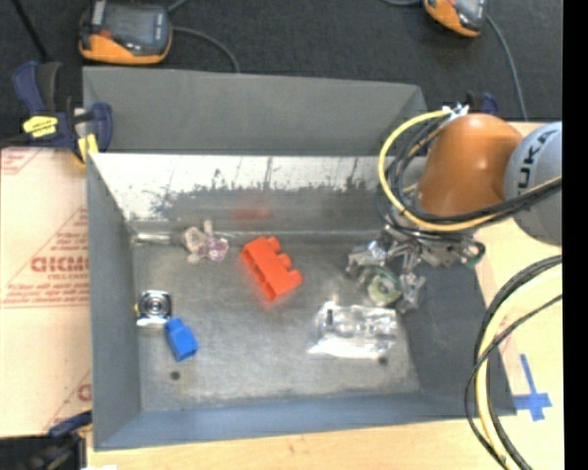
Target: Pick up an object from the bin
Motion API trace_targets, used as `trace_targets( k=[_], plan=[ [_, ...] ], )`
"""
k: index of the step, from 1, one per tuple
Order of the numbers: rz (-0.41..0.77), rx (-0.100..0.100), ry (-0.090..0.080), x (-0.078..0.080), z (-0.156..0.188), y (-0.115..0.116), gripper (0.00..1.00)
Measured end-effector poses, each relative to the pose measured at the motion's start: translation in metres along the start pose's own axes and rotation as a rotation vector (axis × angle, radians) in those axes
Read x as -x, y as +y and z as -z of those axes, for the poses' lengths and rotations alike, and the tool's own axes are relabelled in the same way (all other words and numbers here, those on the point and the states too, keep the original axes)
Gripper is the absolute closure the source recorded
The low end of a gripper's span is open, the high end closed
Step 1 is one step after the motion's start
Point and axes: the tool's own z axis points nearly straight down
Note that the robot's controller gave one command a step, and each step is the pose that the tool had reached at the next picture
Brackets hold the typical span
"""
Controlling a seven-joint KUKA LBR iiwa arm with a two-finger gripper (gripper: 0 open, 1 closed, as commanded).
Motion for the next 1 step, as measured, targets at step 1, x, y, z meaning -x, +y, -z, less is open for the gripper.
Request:
trace_targets(
  k=[1],
  plan=[
    [-0.023, -0.015, 0.002, 0.0205, 0.1674, 0.0060, 1.00]
  ],
)
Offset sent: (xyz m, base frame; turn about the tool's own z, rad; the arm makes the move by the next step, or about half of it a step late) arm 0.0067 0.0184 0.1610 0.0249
